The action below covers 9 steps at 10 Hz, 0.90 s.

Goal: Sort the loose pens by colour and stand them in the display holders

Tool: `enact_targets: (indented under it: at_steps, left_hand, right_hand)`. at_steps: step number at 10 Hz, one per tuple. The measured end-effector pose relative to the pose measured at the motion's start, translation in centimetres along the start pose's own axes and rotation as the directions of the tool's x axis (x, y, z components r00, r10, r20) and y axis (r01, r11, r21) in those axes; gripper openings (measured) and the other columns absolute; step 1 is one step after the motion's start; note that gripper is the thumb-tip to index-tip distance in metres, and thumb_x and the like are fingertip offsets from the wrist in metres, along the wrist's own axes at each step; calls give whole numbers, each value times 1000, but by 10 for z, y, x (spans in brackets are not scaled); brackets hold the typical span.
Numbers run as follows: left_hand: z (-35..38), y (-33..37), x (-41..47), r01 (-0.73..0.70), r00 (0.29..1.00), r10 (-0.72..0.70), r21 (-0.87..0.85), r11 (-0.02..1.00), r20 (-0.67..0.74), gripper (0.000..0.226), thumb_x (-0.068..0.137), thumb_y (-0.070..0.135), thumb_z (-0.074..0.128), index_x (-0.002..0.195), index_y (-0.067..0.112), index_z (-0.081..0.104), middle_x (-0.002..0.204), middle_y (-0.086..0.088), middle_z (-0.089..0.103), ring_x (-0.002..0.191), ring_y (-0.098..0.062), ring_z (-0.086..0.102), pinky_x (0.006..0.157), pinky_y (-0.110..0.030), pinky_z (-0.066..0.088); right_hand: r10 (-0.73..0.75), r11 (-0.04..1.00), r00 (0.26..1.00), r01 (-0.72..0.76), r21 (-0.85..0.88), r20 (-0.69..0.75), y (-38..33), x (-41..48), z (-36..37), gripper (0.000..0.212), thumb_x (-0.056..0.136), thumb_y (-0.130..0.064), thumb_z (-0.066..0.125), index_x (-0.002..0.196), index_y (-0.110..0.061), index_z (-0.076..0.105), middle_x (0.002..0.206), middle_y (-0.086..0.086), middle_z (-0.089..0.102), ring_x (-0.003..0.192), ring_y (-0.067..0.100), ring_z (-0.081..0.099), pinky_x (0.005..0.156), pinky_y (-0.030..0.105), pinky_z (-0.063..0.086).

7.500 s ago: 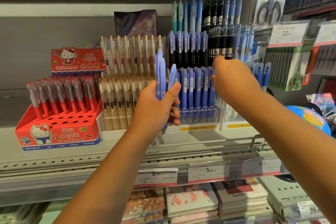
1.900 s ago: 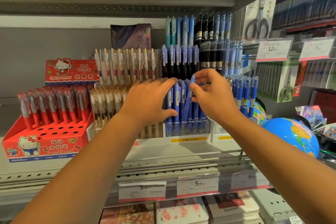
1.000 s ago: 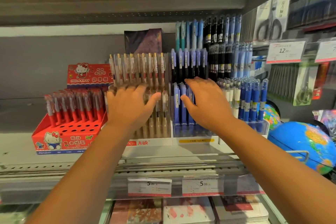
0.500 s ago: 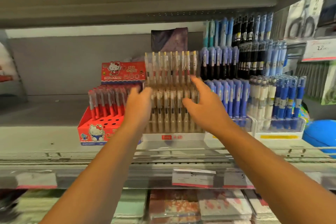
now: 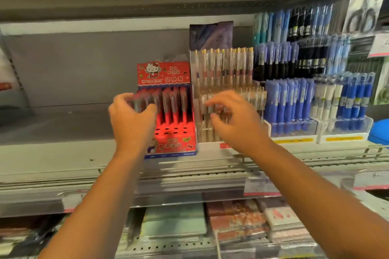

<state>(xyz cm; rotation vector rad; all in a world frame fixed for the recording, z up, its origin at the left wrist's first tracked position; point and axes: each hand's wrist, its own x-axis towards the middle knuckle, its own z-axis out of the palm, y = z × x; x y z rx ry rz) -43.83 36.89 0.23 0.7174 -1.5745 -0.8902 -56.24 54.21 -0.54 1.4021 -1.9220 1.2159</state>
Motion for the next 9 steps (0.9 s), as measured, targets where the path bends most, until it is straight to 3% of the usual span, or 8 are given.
enact_targets:
  at_steps: [1,2,4,5,6,7,8,9]
  left_hand:
    - [-14,-18,7,292,941,-312,150,945,134,68,83,29,70,140,6,39,139,-14,46,117,-31,53,86,-40,47]
    - [-14,-20,9,420,853,-426,89,903,301,27,88,28,66,99,5,56,108,-14,64,82,-24,59,59,-33,38]
    - [-15,-23,14,424,838,-416,60,904,354,26,85,26,62,104,9,60,95,-9,66,88,-26,63,65,-35,44]
    - [-16,-24,17,425,815,-418,77,902,401,22,84,26,60,100,10,62,97,-11,70,90,-28,66,67,-38,49]
    - [-16,-26,19,420,802,-410,78,904,434,24,82,28,60,98,11,64,101,-14,72,96,-33,67,88,-50,53]
    - [-14,-27,17,396,830,-391,74,915,398,41,81,30,60,117,11,57,119,-14,65,105,-33,63,92,-53,51]
    - [-25,-18,2,147,967,-145,4,989,208,47,85,27,61,130,22,49,130,0,56,114,-20,57,95,-45,48]
    - [-58,-13,-49,-168,952,195,-130,977,235,21,91,14,63,101,32,62,100,14,68,93,-2,63,78,-23,52]
  right_hand:
    - [103,992,974,-86,-90,203,-7,0,26,38,88,-26,71,126,-23,65,110,-8,62,88,0,56,87,23,47]
    - [196,968,943,-142,-209,268,-8,3,35,43,83,-37,77,123,-25,67,109,-7,67,85,3,55,82,25,47]
    - [264,942,931,-192,-277,252,-17,8,44,33,81,-29,78,111,-17,74,84,-10,58,79,13,59,82,38,55]
    - [278,925,928,-189,-328,247,-17,10,46,28,83,-29,76,107,-14,74,91,-2,65,82,16,61,82,38,55]
    - [271,918,928,-170,-358,255,-18,9,48,25,86,-29,74,103,-11,75,92,2,66,83,19,63,82,40,55]
    - [268,934,936,-194,-301,228,-21,3,43,23,91,-24,69,110,-13,73,104,2,68,89,17,63,85,37,55]
    - [262,964,963,-258,-69,66,-29,-15,23,21,92,-21,65,112,-20,71,106,-7,66,89,5,62,84,23,51]
    - [246,957,966,-227,183,-85,-48,-69,-2,19,91,-17,66,106,-28,69,99,-18,66,92,-2,61,81,12,49]
